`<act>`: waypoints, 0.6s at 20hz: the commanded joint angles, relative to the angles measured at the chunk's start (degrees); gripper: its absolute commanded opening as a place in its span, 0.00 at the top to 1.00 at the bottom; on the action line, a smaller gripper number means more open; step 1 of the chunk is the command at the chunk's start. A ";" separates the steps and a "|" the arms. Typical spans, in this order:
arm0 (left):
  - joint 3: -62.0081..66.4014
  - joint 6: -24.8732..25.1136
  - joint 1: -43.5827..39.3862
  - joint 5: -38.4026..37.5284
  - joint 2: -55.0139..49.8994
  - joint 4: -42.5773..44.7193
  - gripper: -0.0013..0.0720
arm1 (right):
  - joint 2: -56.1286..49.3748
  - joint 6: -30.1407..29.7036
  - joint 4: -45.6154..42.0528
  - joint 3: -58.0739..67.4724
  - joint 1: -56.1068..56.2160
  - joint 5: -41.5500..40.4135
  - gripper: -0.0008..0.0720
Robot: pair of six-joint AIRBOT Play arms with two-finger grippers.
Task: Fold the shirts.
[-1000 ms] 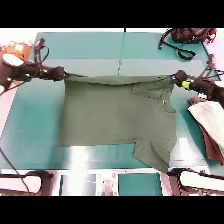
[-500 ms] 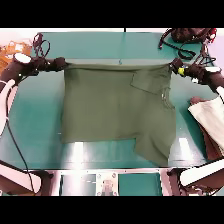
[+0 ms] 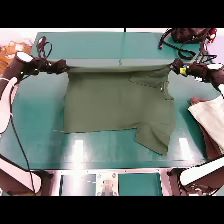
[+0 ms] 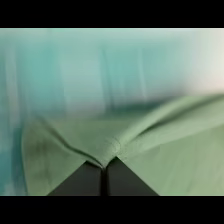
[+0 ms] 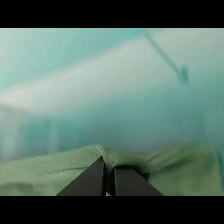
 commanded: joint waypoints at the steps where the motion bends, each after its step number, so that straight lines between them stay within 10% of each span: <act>1: 0.17 -4.59 0.07 -9.44 -0.20 8.57 0.95 | 0.68 6.86 -16.35 -0.02 -1.05 10.67 0.96; 12: -7.69 -6.88 0.07 -10.99 -0.20 10.49 0.95 | 0.63 7.72 -19.87 -6.43 -0.94 13.68 0.96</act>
